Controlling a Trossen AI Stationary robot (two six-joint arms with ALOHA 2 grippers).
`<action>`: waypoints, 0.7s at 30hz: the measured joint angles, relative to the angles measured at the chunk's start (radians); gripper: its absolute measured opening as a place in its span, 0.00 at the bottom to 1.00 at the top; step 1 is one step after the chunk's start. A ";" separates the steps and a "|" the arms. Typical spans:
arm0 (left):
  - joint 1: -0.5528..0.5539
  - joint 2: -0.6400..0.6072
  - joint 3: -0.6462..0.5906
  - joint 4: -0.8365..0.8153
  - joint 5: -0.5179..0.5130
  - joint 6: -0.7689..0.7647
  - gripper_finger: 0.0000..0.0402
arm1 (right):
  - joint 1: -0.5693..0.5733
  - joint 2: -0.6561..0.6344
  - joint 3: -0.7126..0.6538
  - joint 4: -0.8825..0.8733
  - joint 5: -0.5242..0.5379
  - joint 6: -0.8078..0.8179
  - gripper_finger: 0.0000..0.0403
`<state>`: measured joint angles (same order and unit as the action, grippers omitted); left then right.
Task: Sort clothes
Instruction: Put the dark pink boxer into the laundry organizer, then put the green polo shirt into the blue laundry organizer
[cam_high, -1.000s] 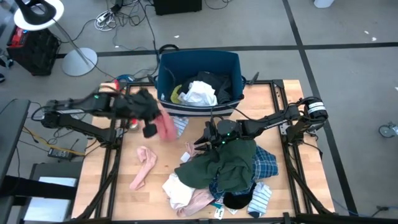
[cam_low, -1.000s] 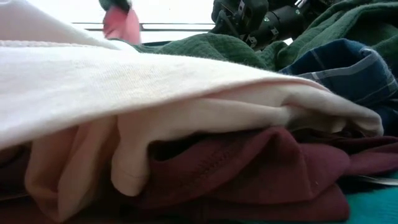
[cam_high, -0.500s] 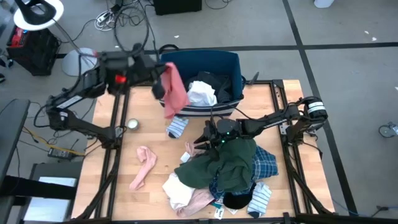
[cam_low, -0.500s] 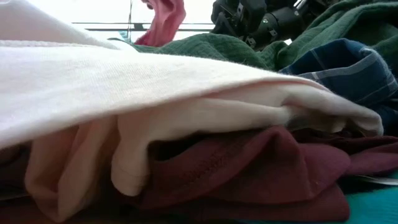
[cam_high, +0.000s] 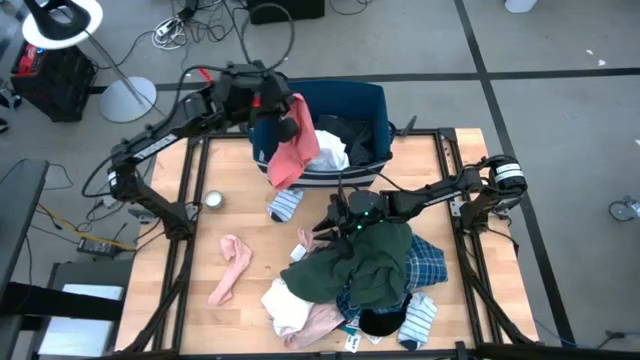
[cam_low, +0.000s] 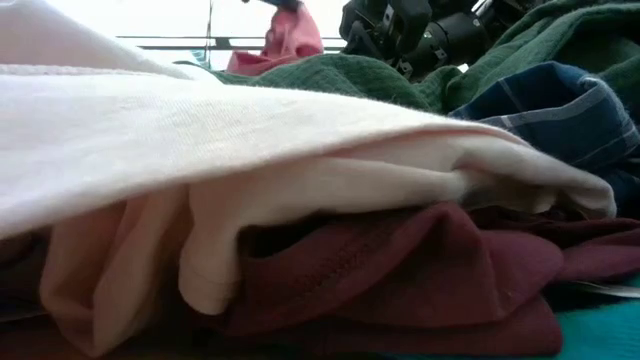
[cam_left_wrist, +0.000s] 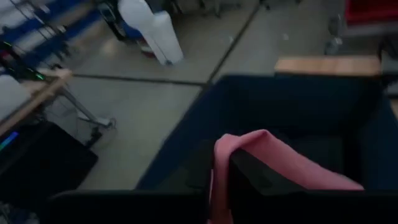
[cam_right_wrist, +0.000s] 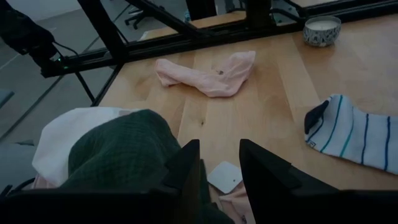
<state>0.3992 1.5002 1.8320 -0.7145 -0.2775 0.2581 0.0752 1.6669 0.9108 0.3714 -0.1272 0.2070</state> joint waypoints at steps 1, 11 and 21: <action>0.007 0.010 0.000 -0.014 0.014 0.000 0.15 | -0.001 0.000 0.000 -0.003 0.000 0.000 0.29; 0.040 0.045 -0.002 -0.200 0.063 -0.084 0.30 | -0.004 0.000 0.000 -0.011 0.000 0.000 0.29; 0.016 0.023 -0.057 -0.368 0.123 -0.129 0.30 | -0.005 0.000 0.000 -0.024 -0.002 0.000 0.29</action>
<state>0.4153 1.5228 1.7753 -1.0828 -0.1548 0.1290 0.0706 1.6669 0.9108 0.3474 -0.1291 0.2066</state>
